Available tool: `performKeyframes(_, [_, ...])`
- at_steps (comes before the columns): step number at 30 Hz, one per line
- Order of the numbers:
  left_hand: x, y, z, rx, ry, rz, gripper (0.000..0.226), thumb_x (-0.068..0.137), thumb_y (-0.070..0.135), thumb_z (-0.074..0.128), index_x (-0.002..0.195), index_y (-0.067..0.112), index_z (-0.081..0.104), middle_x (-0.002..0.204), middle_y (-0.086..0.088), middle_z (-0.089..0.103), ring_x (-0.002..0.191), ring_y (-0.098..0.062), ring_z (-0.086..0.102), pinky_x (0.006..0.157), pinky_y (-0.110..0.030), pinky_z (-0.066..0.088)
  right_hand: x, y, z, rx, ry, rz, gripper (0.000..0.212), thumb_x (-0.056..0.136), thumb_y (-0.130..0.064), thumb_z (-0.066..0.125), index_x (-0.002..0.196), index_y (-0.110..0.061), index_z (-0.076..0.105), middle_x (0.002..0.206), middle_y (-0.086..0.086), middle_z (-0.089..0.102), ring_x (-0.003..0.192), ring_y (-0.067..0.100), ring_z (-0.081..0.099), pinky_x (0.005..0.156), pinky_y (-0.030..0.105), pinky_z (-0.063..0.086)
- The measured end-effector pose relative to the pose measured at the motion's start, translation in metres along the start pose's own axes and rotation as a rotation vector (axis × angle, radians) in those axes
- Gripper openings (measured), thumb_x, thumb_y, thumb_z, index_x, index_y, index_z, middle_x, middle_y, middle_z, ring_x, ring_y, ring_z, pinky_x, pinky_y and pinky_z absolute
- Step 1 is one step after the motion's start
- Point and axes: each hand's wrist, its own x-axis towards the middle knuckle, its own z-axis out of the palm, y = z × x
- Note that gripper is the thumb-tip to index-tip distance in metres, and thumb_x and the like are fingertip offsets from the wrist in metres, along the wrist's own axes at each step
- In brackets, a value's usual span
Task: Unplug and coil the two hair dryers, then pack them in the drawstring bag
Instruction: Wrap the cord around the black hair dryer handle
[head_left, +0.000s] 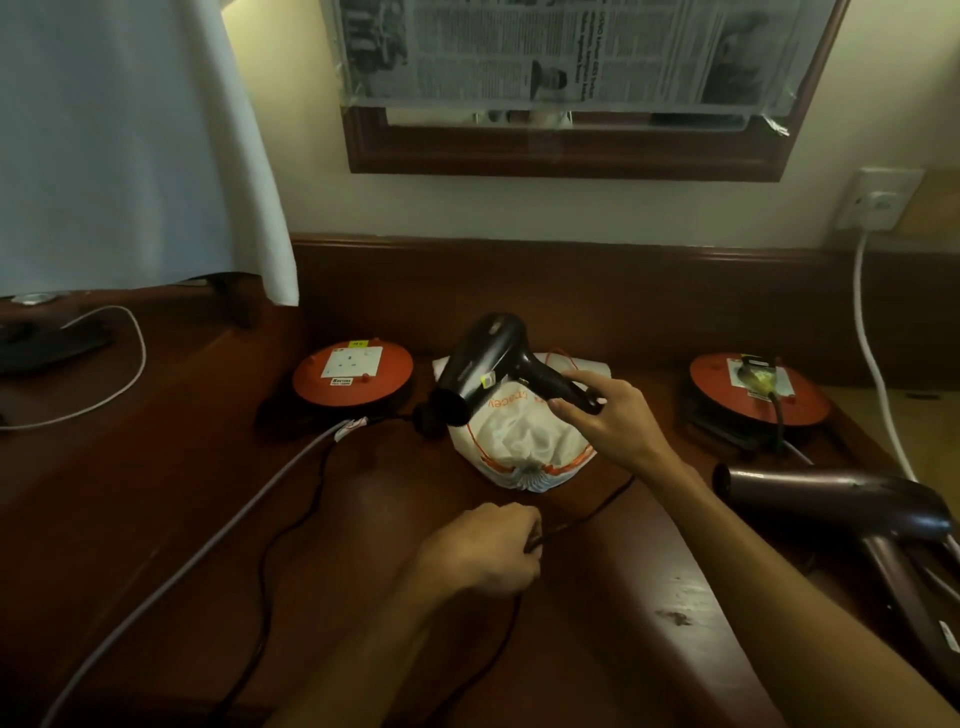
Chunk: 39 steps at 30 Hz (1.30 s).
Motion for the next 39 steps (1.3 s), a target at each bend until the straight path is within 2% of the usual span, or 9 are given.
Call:
performKeyframes(3, [-0.002,-0.005,0.004,-0.080,-0.117,0.052,0.003,0.099,0.021,0.054,0.101,0.023,0.055,0.089,0.007,0.063,0.093,-0.018,0.064,0.087,-0.040,0.052,-0.006,0.004,0.004,-0.008,-0.021,0.013,0.046,0.089,-0.037,0.075,0.132,-0.025,0.065,0.104,-0.001,0.071,0.086,0.012,0.066,0.068,0.013,0.047])
performKeyframes(6, [-0.007,-0.015,-0.007,-0.187,0.012,0.053,0.014,0.099,0.014,0.055,0.106,0.024,0.062,0.078,0.010,0.072,0.077,-0.002,0.068,0.092,-0.039,0.058,-0.014,0.014,0.008,-0.009,-0.067,0.045,0.047,0.087,-0.041,0.076,0.130,-0.027,0.066,0.103,0.002,0.073,0.086,0.015,0.069,0.071,0.021,0.053])
performKeyframes(10, [-0.013,-0.009,-0.037,0.234,0.470,0.124,0.028,0.100,0.026,0.062,0.128,0.029,0.059,0.126,0.008,0.065,0.115,-0.005,0.059,0.103,-0.032,0.048,-0.023,0.002,0.000,0.116,-0.214,0.114,0.044,0.083,-0.042,0.079,0.122,-0.025,0.070,0.092,-0.006,0.073,0.079,0.006,0.070,0.076,0.026,0.056])
performKeyframes(14, [-0.013,-0.004,-0.063,0.503,0.667,0.255,0.045,0.094,0.032,0.070,0.135,0.026,0.056,0.142,0.004,0.047,0.132,-0.015,0.043,0.102,-0.033,0.050,-0.037,-0.012,-0.004,0.287,-0.331,0.149,0.033,0.089,-0.042,0.071,0.116,-0.022,0.069,0.071,-0.011,0.066,0.053,-0.005,0.058,0.049,0.011,0.040])
performKeyframes(18, [-0.004,0.005,-0.068,0.682,0.625,0.192,0.037,0.096,0.037,0.065,0.130,0.025,0.059,0.127,0.001,0.057,0.123,-0.020,0.047,0.090,-0.036,0.051,-0.046,-0.011,-0.007,0.307,-0.480,0.177,0.058,0.081,-0.068,0.067,0.119,-0.025,0.067,0.076,0.001,0.063,0.054,0.006,0.051,0.049,0.021,0.038])
performKeyframes(22, [0.004,0.000,-0.073,0.698,0.426,0.096,0.032,0.095,0.051,0.062,0.115,0.027,0.066,0.095,0.003,0.063,0.098,-0.022,0.053,0.097,-0.040,0.045,-0.053,-0.006,-0.007,0.167,-0.516,0.132,0.063,0.073,-0.053,0.083,0.127,-0.027,0.064,0.098,-0.003,0.072,0.079,0.006,0.069,0.069,0.021,0.055])
performKeyframes(28, [0.018,-0.016,-0.062,0.552,0.229,0.160,0.039,0.098,0.046,0.062,0.132,0.028,0.064,0.124,0.000,0.069,0.116,-0.022,0.059,0.106,-0.043,0.038,-0.059,-0.004,0.000,0.031,-0.539,0.005,0.047,0.084,-0.038,0.078,0.129,-0.030,0.067,0.101,-0.012,0.073,0.090,0.010,0.071,0.086,0.039,0.060])
performKeyframes(33, [0.028,-0.031,-0.047,0.163,0.163,0.156,0.027,0.106,0.034,0.051,0.122,0.019,0.067,0.111,-0.002,0.069,0.105,-0.021,0.063,0.091,-0.044,0.051,-0.059,-0.005,0.001,0.046,-0.532,-0.020,0.040,0.092,-0.037,0.071,0.131,-0.028,0.067,0.117,-0.016,0.070,0.102,0.000,0.067,0.095,0.034,0.056])
performKeyframes(39, [0.032,-0.036,-0.052,0.072,0.003,0.118,0.068,0.089,0.066,0.063,0.145,0.029,0.051,0.141,0.003,0.057,0.130,-0.016,0.051,0.110,-0.042,0.042,-0.060,-0.002,-0.002,0.162,-0.558,-0.008,0.030,0.097,-0.030,0.065,0.127,-0.025,0.071,0.107,-0.008,0.077,0.096,0.011,0.073,0.087,0.037,0.060])
